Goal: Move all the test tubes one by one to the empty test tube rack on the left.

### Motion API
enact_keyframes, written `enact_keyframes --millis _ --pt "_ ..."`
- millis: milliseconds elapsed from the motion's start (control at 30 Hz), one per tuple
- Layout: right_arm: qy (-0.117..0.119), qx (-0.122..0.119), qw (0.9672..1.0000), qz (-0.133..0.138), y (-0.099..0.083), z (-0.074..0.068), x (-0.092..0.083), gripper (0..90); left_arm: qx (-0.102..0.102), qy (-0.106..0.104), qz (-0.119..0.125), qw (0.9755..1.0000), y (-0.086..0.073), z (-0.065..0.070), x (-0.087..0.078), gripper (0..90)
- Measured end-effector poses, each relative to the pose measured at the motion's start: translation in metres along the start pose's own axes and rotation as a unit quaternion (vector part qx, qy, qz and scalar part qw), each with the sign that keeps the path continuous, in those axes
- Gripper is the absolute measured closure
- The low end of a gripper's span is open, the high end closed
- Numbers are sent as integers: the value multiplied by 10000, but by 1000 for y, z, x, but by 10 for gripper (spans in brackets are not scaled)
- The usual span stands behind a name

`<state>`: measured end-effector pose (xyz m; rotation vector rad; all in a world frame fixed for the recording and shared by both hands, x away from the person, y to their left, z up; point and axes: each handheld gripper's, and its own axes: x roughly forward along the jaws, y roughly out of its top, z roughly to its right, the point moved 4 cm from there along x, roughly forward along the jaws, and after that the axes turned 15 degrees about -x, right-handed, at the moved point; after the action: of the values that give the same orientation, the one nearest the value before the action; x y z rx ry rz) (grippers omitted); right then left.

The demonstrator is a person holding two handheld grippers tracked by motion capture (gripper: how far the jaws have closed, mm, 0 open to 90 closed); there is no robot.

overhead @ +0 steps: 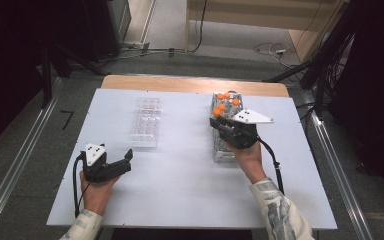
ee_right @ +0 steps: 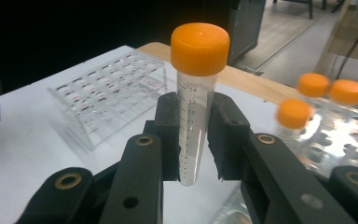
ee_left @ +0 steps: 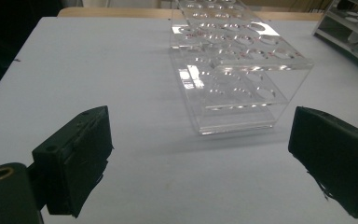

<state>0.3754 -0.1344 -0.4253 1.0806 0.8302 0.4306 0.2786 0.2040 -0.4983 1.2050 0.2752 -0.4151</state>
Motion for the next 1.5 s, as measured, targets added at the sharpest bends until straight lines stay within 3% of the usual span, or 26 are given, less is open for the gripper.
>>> enact_keyframes --millis 133,233,367,567,767,1100,1167,1200,1500 --pt "173 -76 9998 -33 2 -12 11 722 45 -118 74 9999 5 8 -1 102" --pt "319 -116 9994 -71 2 -22 19 722 102 -348 29 9993 7 18 1 123" --pt "450 -171 9988 -110 3 -33 26 722 147 -444 8 9989 9 25 5 131" --pt "775 -272 9961 -336 1 -64 47 722 177 -660 27 9977 15 36 10 174" --pt "974 -425 9932 -480 -5 -84 62 722 312 -1008 64 9944 17 53 9 220" --pt "1079 -420 9920 -505 -6 -92 69 722 472 -1373 -143 9893 22 86 17 263" --pt "1120 -447 9915 -483 -6 -92 68 722 473 -1472 -167 9878 22 93 19 302" --pt "1119 -453 9915 -484 -6 -91 68 722 502 -1582 -184 9860 23 100 21 319" --pt "1118 -538 9911 -477 -6 -93 67 721 614 -1796 -291 9814 21 117 27 466"
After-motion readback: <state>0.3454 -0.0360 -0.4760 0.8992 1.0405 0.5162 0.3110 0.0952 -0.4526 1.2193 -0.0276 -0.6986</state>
